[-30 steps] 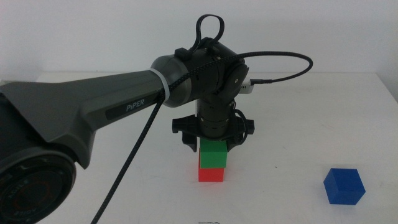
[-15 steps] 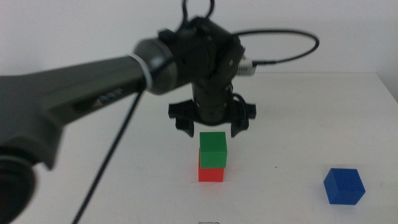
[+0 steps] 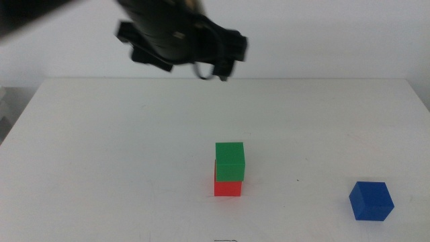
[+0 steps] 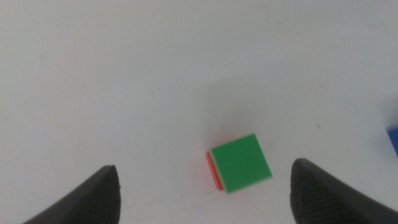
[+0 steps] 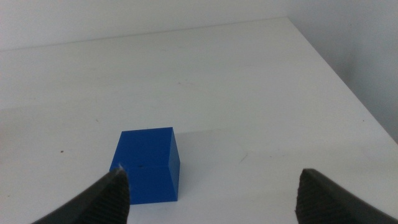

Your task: Stack red cubes first, then green, then blue cubes in a specific spot.

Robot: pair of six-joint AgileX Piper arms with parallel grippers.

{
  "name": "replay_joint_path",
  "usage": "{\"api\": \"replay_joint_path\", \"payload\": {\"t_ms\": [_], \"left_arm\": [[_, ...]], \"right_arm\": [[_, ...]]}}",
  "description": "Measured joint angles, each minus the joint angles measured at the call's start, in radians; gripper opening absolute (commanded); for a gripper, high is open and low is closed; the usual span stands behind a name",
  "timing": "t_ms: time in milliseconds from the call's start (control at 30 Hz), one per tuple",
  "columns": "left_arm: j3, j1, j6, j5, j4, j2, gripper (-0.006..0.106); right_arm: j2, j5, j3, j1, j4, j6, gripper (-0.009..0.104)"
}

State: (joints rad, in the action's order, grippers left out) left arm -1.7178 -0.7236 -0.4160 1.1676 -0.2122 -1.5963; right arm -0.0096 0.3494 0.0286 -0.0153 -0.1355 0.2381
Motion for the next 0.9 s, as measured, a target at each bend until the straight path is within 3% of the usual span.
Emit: {"api": "replay_joint_path", "payload": {"t_ms": [100, 333, 467, 633, 900], "left_arm": [[0.075, 0.075, 0.203, -0.042, 0.143, 0.102, 0.094], [0.369, 0.336, 0.722, -0.131, 0.59, 0.419, 0.094], [0.509, 0.426, 0.865, -0.163, 0.745, 0.555, 0.094], [0.554, 0.468, 0.91, -0.176, 0.79, 0.629, 0.094], [0.556, 0.469, 0.912, -0.188, 0.786, 0.634, 0.094]], "right_arm": [[0.0, 0.0, 0.0, 0.0, 0.0, 0.0, 0.085], [0.0, 0.0, 0.0, 0.0, 0.0, 0.0, 0.085], [0.0, 0.0, 0.0, 0.0, 0.0, 0.0, 0.085], [0.0, 0.0, 0.0, 0.0, 0.0, 0.0, 0.085], [0.0, 0.0, 0.0, 0.0, 0.0, 0.0, 0.085]]}}
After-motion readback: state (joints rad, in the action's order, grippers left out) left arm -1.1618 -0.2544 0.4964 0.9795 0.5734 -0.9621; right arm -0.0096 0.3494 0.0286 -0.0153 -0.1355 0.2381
